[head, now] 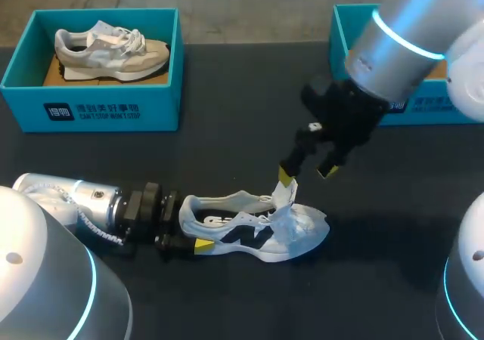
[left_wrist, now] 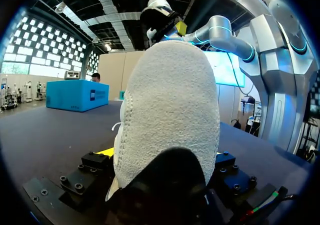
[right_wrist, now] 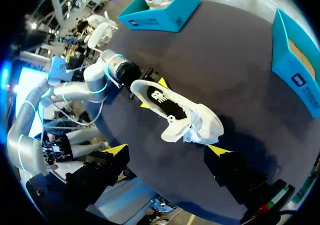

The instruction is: Take the shoe out of the shoebox, open the shoe tongue, remove and reinsert the insole, then place the shoe into the shoebox

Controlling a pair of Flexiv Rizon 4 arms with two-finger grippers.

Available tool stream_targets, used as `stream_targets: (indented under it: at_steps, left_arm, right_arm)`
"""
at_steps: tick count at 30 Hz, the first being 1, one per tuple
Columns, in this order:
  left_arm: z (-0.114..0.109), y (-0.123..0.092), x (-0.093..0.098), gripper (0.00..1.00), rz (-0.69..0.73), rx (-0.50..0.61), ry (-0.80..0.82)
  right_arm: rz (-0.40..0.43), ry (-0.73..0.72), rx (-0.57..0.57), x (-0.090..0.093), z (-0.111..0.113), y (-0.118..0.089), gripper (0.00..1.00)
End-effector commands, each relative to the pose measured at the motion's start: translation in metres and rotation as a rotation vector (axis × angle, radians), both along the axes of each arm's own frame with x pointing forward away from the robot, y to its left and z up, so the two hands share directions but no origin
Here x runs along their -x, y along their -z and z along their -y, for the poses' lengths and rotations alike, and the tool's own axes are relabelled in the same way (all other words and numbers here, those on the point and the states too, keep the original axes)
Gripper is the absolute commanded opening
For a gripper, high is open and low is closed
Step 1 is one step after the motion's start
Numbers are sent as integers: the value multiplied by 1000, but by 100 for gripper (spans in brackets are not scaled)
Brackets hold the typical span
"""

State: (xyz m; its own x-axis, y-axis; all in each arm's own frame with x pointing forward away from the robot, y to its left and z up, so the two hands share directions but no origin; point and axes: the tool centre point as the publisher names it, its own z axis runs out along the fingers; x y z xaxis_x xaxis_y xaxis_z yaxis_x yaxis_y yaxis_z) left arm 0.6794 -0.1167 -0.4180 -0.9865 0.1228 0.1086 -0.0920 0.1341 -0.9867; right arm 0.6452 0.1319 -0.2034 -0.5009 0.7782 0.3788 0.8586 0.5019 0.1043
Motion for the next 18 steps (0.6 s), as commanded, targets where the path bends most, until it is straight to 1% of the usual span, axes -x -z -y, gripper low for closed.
stream_targets:
  at_steps: [1, 3, 5, 6, 7, 9, 12, 14, 16, 17, 18]
  left_arm:
    - [-2, 2, 1, 0, 0, 0, -2]
    - [-2, 2, 1, 0, 0, 0, -2]
    - [-2, 2, 1, 0, 0, 0, -2]
    - [-2, 2, 1, 0, 0, 0, -2]
    - [-2, 2, 1, 0, 0, 0, -2]
    - [-2, 2, 1, 0, 0, 0, -2]
    - [-2, 2, 1, 0, 0, 0, -2]
    - [-2, 2, 1, 0, 0, 0, -2]
    - [-2, 2, 1, 0, 0, 0, -2]
    - [-2, 2, 1, 0, 0, 0, -2]
    - [-2, 2, 1, 0, 0, 0, -2]
  right_arm:
    - [152, -63, 375, -3, -19, -14, 77]
    - [200, -144, 416, -1, -25, -19, 43]
    - [252, -256, 412, 1, -32, -21, 28]
    - [279, -325, 410, 2, -36, -21, 7]
    - [294, -358, 410, 4, -39, -21, 0]
    - [311, -446, 404, 3, -44, -19, 0]
    - [343, -552, 359, 3, -49, -17, 0]
    - [407, -663, 299, 5, -52, -15, 0]
    - [445, -743, 235, 7, -55, -13, 0]
    - [398, -736, 254, 5, -56, -10, 0]
    - [398, -736, 254, 5, -56, -10, 0]
